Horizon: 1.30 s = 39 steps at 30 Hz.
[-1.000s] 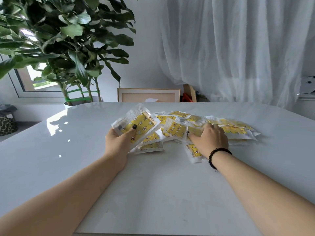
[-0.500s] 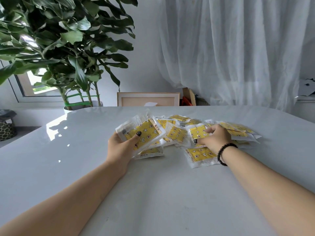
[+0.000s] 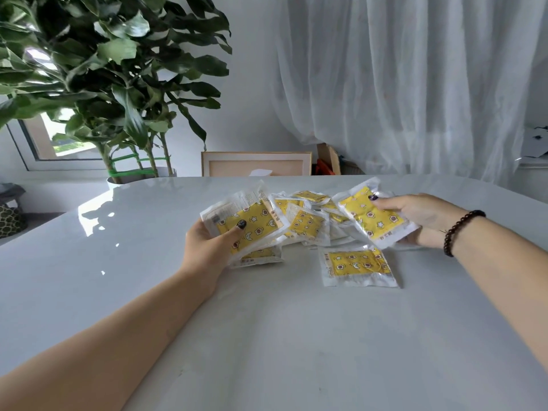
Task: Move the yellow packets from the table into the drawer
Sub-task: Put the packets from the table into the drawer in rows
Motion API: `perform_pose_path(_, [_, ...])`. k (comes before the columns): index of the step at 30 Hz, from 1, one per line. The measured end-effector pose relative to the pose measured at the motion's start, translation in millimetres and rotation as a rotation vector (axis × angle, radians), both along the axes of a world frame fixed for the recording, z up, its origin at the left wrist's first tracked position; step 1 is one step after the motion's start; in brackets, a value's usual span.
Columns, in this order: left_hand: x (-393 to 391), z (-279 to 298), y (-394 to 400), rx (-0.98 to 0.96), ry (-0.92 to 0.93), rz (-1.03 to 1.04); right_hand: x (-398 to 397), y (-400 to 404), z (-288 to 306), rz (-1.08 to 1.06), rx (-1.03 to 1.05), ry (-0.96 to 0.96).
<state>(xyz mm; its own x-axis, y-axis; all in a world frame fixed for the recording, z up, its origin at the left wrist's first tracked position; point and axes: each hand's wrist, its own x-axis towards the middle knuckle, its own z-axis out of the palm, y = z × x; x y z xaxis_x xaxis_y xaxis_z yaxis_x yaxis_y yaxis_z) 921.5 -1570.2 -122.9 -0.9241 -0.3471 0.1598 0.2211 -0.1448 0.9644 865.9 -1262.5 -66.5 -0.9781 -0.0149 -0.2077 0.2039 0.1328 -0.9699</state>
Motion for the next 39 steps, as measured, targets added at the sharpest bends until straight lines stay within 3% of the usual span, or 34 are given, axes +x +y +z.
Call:
perform_pose_path(2, [0, 0, 1, -0.001, -0.002, -0.001, 3, -3, -1, 0.047, 0.146, -0.035])
perform_pose_path(6, [0, 1, 1, -0.009, -0.001, -0.003, 8, -14, -5, 0.057, 0.923, 0.129])
perform_pose_path(8, [1, 1, 1, -0.016, 0.000, -0.005, 12, -20, -3, 0.042, 1.054, 0.191])
perform_pose_path(16, [3, 3, 3, -0.036, 0.005, -0.009, 21, -32, 10, 0.172, 1.137, 0.267])
perform_pose_path(19, [5, 4, 3, -0.054, 0.011, -0.014, 26, -33, 18, 0.349, 1.128, 0.341])
perform_pose_path(23, [6, 4, 4, -0.066, 0.008, -0.006, 31, -40, 13, 0.581, 1.252, 0.235])
perform_pose_path(30, [6, 4, 5, -0.085, 0.012, -0.008, 34, -45, 9, 0.543, 1.172, 0.117])
perform_pose_path(39, [8, 6, 6, -0.082, 0.012, -0.015, 33, -56, 11, 0.573, 1.257, 0.145])
